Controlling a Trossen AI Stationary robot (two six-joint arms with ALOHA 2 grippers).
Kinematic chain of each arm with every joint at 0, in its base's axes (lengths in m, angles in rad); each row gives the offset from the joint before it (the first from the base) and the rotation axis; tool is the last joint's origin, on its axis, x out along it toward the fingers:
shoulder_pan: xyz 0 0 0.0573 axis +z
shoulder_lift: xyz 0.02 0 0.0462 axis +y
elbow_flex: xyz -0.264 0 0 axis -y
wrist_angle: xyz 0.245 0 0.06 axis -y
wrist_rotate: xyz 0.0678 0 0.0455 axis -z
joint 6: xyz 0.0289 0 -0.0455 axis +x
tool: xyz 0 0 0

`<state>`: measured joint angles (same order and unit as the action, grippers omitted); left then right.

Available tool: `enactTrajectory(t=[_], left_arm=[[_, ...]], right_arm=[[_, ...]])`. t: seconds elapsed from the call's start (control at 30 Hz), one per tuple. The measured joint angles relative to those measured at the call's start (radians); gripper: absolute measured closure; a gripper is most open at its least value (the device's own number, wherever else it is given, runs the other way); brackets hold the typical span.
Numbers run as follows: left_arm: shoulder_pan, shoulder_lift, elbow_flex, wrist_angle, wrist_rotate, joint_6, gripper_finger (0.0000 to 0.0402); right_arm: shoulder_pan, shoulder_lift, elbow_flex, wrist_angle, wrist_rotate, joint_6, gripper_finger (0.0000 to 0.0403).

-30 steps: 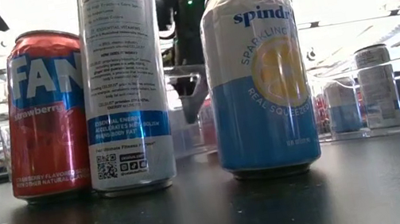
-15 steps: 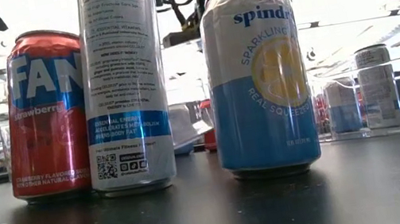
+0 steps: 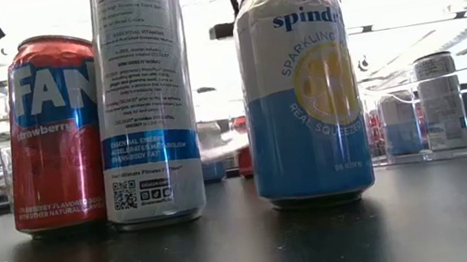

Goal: Sort soda cans
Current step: Move the bottom left transparent bin to the center of the table

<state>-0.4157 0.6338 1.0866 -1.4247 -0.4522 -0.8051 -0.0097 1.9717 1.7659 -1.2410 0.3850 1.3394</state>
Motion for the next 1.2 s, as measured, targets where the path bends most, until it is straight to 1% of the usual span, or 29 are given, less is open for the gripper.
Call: enactTrajectory(t=[0.13,0.23,0.3,0.57,0.67,0.8,1.03,1.2], left_arm=[[0.000,0.000,0.000,0.001,0.000,0.000,0.0384],[0.000,0.000,0.000,0.002,0.000,0.000,0.0384],[0.000,0.000,0.000,0.002,0.000,0.000,0.0384],[0.000,0.000,0.000,0.003,0.000,-0.001,0.0384],[0.000,0.001,0.000,0.004,0.000,-0.001,0.0384],[0.000,0.000,0.000,0.004,0.000,-0.001,0.0384],[0.000,0.001,0.000,0.004,0.000,-0.001,0.0384],[0.000,0.001,0.000,0.003,0.000,-0.001,0.0384]], right_arm=[[-0.017,-0.107,-0.179,0.216,0.004,0.071,0.0403],[-0.033,-0.131,-0.271,0.373,-0.022,0.091,0.0403],[-0.032,-0.131,-0.305,0.423,-0.036,0.112,0.0403],[-0.027,-0.120,-0.338,0.401,-0.092,0.169,0.0403],[-0.027,-0.109,-0.339,0.377,-0.101,0.203,0.0403],[-0.027,-0.097,-0.341,0.384,-0.104,0.199,0.0396],[-0.028,-0.092,-0.340,0.382,-0.104,0.184,0.0375],[-0.028,-0.092,-0.339,0.383,-0.103,0.167,0.0344]])
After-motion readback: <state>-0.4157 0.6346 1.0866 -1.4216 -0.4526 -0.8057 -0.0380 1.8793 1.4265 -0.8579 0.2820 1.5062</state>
